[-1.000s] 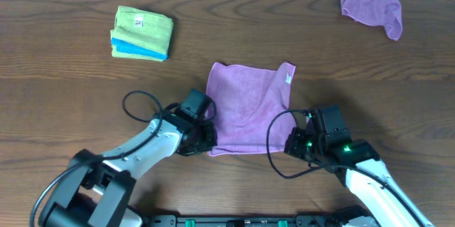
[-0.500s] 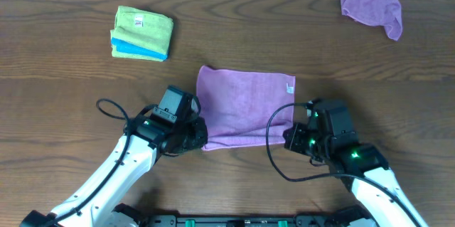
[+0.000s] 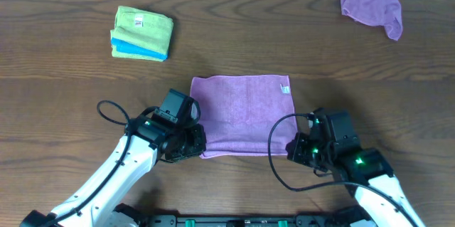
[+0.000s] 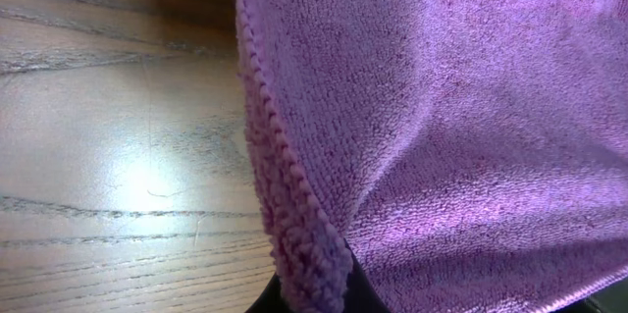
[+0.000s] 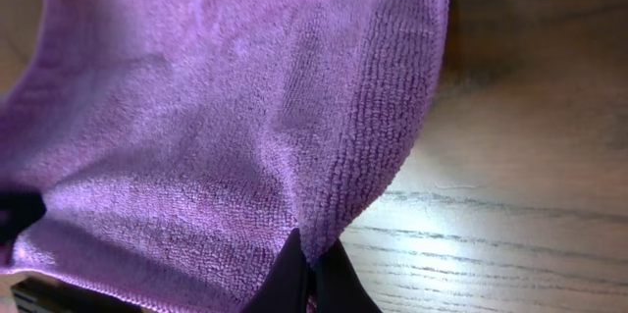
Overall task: Fold the cloth
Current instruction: 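Pull both near corners with both grippers to flatten the cloth, then lift near edge with both grippers and fold it over the far edge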
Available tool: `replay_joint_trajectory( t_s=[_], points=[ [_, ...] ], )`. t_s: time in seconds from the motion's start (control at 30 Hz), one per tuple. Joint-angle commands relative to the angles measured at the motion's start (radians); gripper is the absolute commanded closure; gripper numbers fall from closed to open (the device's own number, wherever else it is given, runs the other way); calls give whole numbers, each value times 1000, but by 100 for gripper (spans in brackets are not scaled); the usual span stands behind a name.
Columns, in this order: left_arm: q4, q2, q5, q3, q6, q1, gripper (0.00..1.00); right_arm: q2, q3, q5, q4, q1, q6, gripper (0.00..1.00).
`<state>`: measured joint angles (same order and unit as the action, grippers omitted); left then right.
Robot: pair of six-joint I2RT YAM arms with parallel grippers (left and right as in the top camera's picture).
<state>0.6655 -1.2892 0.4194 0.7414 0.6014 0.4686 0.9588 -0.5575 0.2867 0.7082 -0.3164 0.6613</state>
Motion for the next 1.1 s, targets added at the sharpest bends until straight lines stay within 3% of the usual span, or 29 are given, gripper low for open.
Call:
replay_joint_trajectory(
  t_s=[0.0, 0.37, 0.7, 1.07],
  points=[
    [12, 3, -79, 14, -18, -11, 94, -19, -13, -134, -13, 1, -32, 99],
    [-189, 2, -89, 16, 73, -67, 94, 16, -13, -232, -260, 1, -45, 99],
    [-398, -113, -143, 16, 80, -137, 94, 289, -55, -252, -506, 2, -121, 98],
    [-595, -262, -226, 16, 79, -137, 94, 546, -167, -324, -632, 2, -207, 99]
  ],
)
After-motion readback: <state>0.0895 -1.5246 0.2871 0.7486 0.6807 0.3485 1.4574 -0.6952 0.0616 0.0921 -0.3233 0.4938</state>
